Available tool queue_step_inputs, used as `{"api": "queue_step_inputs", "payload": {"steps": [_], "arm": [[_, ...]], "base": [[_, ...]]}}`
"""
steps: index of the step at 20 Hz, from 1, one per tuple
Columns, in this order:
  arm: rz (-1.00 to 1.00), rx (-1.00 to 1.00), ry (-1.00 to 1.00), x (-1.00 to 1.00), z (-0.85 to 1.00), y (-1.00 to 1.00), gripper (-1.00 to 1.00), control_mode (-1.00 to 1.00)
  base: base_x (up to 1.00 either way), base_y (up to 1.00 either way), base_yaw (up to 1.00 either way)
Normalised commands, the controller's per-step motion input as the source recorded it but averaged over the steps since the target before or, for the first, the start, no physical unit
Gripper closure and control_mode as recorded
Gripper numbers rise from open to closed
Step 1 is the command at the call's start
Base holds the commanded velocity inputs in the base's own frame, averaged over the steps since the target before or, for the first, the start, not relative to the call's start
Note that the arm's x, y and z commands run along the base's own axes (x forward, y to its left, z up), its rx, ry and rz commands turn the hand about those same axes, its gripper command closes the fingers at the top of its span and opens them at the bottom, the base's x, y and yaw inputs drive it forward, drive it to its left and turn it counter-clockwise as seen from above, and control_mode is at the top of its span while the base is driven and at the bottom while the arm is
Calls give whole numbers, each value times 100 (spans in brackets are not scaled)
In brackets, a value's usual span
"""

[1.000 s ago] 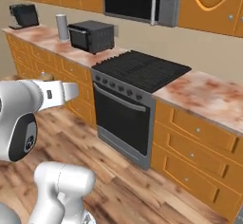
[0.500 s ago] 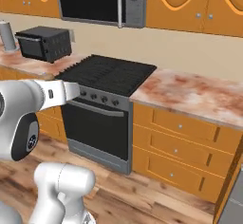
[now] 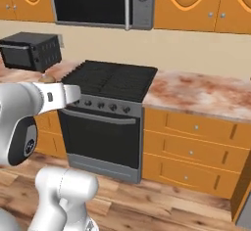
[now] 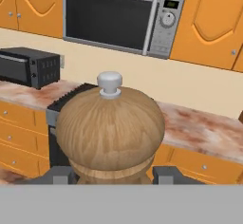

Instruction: Take 2 condiments from the cabinet and move them on the counter near the stove.Make sure the condiments are lined up with each other, next to each other.

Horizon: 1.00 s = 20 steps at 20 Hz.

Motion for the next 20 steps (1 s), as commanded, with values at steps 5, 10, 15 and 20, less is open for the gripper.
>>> {"api": "queue_step_inputs", "payload": {"steps": [5,10,15,20], "arm": [[0,0,0,0,0,0,100,100],[0,0,0,0,0,0,100,100],[0,0,0,0,0,0,100,100],[0,0,0,0,0,0,100,100]], "base": [[39,48,-30],[51,39,-29],[44,33,-16],[55,14,3]]}}
